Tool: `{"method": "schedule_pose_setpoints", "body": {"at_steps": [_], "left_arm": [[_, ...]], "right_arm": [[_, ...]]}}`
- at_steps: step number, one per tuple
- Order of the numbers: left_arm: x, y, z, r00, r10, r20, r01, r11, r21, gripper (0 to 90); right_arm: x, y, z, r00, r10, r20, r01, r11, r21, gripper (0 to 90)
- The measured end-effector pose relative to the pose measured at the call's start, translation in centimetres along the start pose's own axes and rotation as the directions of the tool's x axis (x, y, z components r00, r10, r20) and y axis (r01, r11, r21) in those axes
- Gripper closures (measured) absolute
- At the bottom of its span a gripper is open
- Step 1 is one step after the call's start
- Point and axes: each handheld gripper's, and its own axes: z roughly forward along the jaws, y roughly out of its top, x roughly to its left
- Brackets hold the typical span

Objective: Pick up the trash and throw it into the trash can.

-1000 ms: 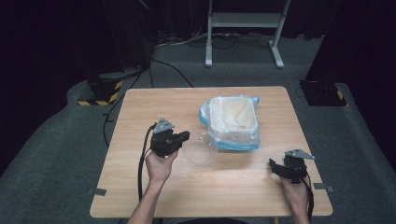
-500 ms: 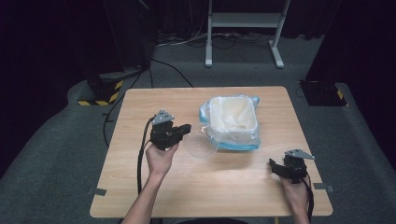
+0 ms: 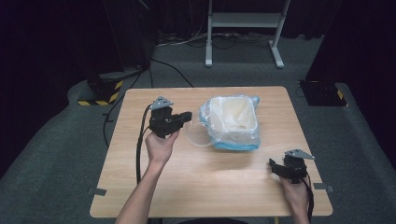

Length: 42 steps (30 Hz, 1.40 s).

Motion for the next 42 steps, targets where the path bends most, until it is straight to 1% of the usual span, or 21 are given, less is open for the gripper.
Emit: {"method": "schedule_pose_setpoints", "body": {"at_steps": [2, 3, 5, 6, 9, 14, 16, 20, 21, 22, 24, 27, 29, 30, 31, 32, 34, 36, 37, 40, 42], "left_arm": [[0.0, 0.7, 0.0, 1.0, -0.003, 0.005, 0.003, 1.0, -0.004, 86.0], [0.0, 1.3, 0.2, 1.0, 0.008, -0.003, -0.008, 1.0, -0.002, 86.0], [-0.1, 2.0, 0.4, 0.9998, 0.02, -0.009, -0.02, 0.9998, -0.001, 86.0], [-0.1, 2.0, 0.4, 0.9998, 0.02, -0.009, -0.02, 0.9998, -0.001, 86.0], [-0.3, 3.0, 0.9, 0.999, 0.041, -0.018, -0.04, 0.9992, 0.002, 85.9], [-0.3, 3.7, 1.5, 0.9991, 0.041, -0.013, -0.041, 0.9992, 0.002, 86.0], [-0.1, 4.1, 2.0, 0.9996, 0.026, -0.003, -0.026, 0.9996, -0.002, 85.9], [-0.1, 4.8, 2.8, 0.9995, 0.032, 0.0, -0.032, 0.9995, 0.001, 86.0], [-0.1, 4.8, 2.8, 0.9995, 0.032, 0.0, -0.032, 0.9995, 0.001, 86.0], [-0.2, 5.1, 3.3, 0.9993, 0.036, 0.0, -0.036, 0.9993, 0.001, 86.0], [-0.2, 5.2, 3.6, 0.9993, 0.038, 0.001, -0.038, 0.9993, 0.004, 85.9], [-0.4, 5.6, 4.7, 0.9989, 0.047, -0.008, -0.047, 0.9986, 0.023, 85.9], [-0.4, 5.7, 5.1, 0.9989, 0.045, -0.01, -0.044, 0.9988, 0.02, 85.9], [-0.5, 5.9, 5.6, 0.999, 0.043, -0.013, -0.043, 0.999, 0.013, 85.9], [-0.5, 5.9, 5.6, 0.999, 0.043, -0.013, -0.043, 0.999, 0.013, 85.9], [-0.6, 5.9, 5.9, 0.9986, 0.049, -0.017, -0.049, 0.9987, 0.014, 85.9], [-0.9, 6.1, 6.7, 0.9982, 0.057, -0.018, -0.057, 0.9982, 0.02, 85.9], [-1.2, 6.2, 7.8, 0.9971, 0.07, -0.029, -0.069, 0.997, 0.035, 85.9], [-1.2, 6.2, 7.8, 0.9971, 0.07, -0.029, -0.069, 0.997, 0.035, 85.8], [-1.3, 6.1, 8.9, 0.9981, 0.056, -0.025, -0.055, 0.9978, 0.036, 85.8], [-1.3, 6.1, 9.1, 0.9979, 0.058, -0.027, -0.057, 0.9976, 0.04, 85.8]], "right_arm": [[0.0, 0.0, 0.0, 1.0, 0.001, 0.0, -0.001, 1.0, 0.001, 29.7], [0.0, 0.0, 0.0, 1.0, -0.001, 0.0, 0.001, 1.0, 0.002, 29.7], [0.0, 0.0, 0.0, 1.0, 0.0, 0.001, 0.0, 1.0, 0.002, 29.7], [0.0, 0.0, 0.0, 1.0, 0.0, 0.001, 0.0, 1.0, 0.002, 29.7], [0.0, 0.0, 0.0, 1.0, 0.002, 0.0, -0.002, 1.0, 0.001, 29.7], [0.0, 0.0, 0.0, 1.0, 0.003, 0.0, -0.003, 1.0, 0.0, 29.7], [0.0, 0.0, 0.0, 1.0, 0.003, 0.0, -0.003, 1.0, 0.0, 29.7], [0.0, 0.0, 0.0, 1.0, 0.001, 0.0, -0.001, 1.0, 0.0, 29.7], [0.0, 0.0, 0.0, 1.0, 0.001, 0.0, -0.001, 1.0, 0.0, 29.7], [0.0, 0.0, 0.0, 1.0, 0.001, 0.0, -0.001, 1.0, 0.0, 29.7], [0.0, 0.0, 0.0, 1.0, 0.002, 0.0, -0.002, 1.0, 0.001, 29.7], [0.0, 0.0, 0.0, 1.0, 0.001, 0.0, -0.001, 1.0, 0.0, 29.7], [0.0, 0.0, 0.0, 1.0, 0.001, 0.0, -0.001, 1.0, 0.0, 29.7], [0.0, 0.0, 0.0, 1.0, 0.003, 0.0, -0.003, 1.0, 0.001, 29.7], [0.0, 0.0, 0.0, 1.0, 0.002, 0.0, -0.002, 1.0, 0.0, 29.7], [0.0, 0.0, 0.0, 1.0, 0.002, 0.0, -0.002, 1.0, 0.0, 29.7], [0.0, 0.0, 0.0, 1.0, 0.001, 0.001, -0.001, 1.0, 0.0, 29.7], [0.0, 0.0, 0.0, 1.0, -0.003, 0.0, 0.003, 1.0, 0.001, 29.7], [0.0, 0.0, 0.0, 1.0, -0.003, 0.0, 0.003, 1.0, 0.001, 29.7], [0.0, 0.0, 0.0, 1.0, 0.0, 0.0, 0.0, 1.0, 0.002, 29.6], [0.0, 0.0, 0.0, 1.0, -0.002, 0.001, 0.002, 1.0, 0.002, 29.6]]}}
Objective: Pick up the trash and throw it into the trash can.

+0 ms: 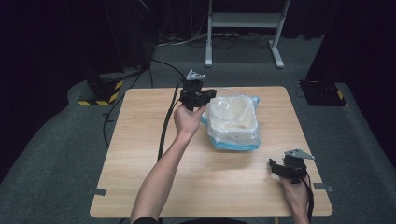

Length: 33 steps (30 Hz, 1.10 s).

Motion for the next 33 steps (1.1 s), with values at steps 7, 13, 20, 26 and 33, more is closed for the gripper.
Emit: {"method": "schedule_pose_setpoints", "body": {"at_steps": [7, 13, 20, 26, 33], "left_arm": [[0.0, -0.3, 1.2, 0.9999, 0.002, -0.014, -0.001, 0.9997, 0.024, 85.7], [-0.1, -0.5, 1.8, 0.9999, 0.001, -0.012, 0.0, 0.9993, 0.037, 85.3], [-0.2, -0.9, 2.7, 0.9999, 0.004, -0.011, -0.004, 0.9979, 0.065, 84.8], [-0.3, -1.2, 3.2, 0.9999, -0.001, -0.017, 0.003, 0.9968, 0.08, 71.6], [-0.4, -1.8, 2.3, 0.9996, 0.012, -0.027, -0.011, 0.9986, 0.052, 56.3]], "right_arm": [[0.0, 0.0, 0.0, 1.0, -0.001, 0.001, 0.001, 1.0, 0.0, 29.6], [0.0, 0.0, 0.0, 1.0, -0.001, 0.002, 0.001, 1.0, 0.001, 29.6], [0.0, 0.0, 0.0, 1.0, -0.001, 0.002, 0.001, 1.0, -0.001, 29.6], [0.0, 0.0, 0.0, 1.0, 0.0, 0.002, 0.0, 1.0, 0.0, 29.6], [0.0, 0.0, 0.0, 1.0, 0.0, 0.001, 0.0, 1.0, 0.0, 29.6]]}}
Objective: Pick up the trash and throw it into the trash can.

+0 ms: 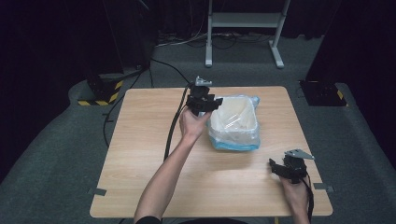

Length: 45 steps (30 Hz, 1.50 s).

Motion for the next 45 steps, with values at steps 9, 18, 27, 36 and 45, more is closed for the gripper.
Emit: {"method": "schedule_pose_setpoints", "body": {"at_steps": [9, 18, 27, 36, 45], "left_arm": [[0.1, -1.0, -2.2, 0.9998, 0.017, -0.005, -0.017, 0.9994, -0.03, 49.8], [-0.3, -1.7, -3.9, 0.9978, 0.055, -0.036, -0.057, 0.9974, -0.044, 48.0], [0.0, -2.9, -4.9, 0.9973, 0.049, -0.055, -0.052, 0.9973, -0.052, 44.8], [0.2, -4.0, -6.2, 0.9968, 0.039, -0.07, -0.043, 0.9975, -0.056, 43.2], [0.7, -5.1, -7.9, 0.9955, 0.057, -0.076, -0.06, 0.9974, -0.04, 42.3]], "right_arm": [[0.0, 0.0, 0.0, 1.0, -0.001, 0.0, 0.001, 1.0, 0.0, 29.6], [0.0, 0.0, 0.0, 1.0, 0.0, 0.0, 0.0, 1.0, 0.0, 29.6], [0.0, 0.0, 0.0, 1.0, -0.003, 0.0, 0.003, 1.0, -0.001, 29.6], [0.0, 0.0, 0.0, 1.0, -0.003, 0.0, 0.003, 1.0, -0.001, 29.6], [0.0, 0.1, 0.2, 1.0, -0.004, -0.004, 0.004, 1.0, -0.002, 29.5]]}}
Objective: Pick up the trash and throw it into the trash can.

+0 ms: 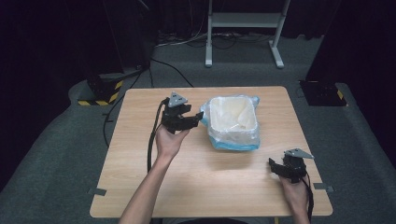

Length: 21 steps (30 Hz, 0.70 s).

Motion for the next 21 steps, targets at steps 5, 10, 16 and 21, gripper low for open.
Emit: {"method": "schedule_pose_setpoints", "body": {"at_steps": [5, 10, 16, 21], "left_arm": [[0.8, -1.0, -1.3, 0.9997, -0.023, -0.005, 0.023, 0.9997, 0.0, 41.7], [1.4, -2.2, -2.9, 0.9987, -0.045, -0.024, 0.044, 0.9989, -0.012, 41.5], [1.8, -3.4, -3.9, 0.9966, -0.068, -0.045, 0.067, 0.9975, -0.022, 41.4], [1.7, -4.2, -4.2, 0.9956, -0.08, -0.049, 0.079, 0.9968, -0.016, 41.1]], "right_arm": [[0.0, 0.0, 0.0, 1.0, 0.002, 0.0, -0.002, 1.0, 0.001, 29.5], [0.0, 0.0, 0.0, 1.0, 0.001, 0.0, -0.001, 1.0, 0.0, 29.5], [0.0, 0.0, 0.0, 1.0, 0.001, 0.0, -0.001, 1.0, 0.0, 29.5], [0.0, 0.0, 0.0, 1.0, 0.001, 0.0, -0.001, 1.0, 0.0, 29.5]]}}
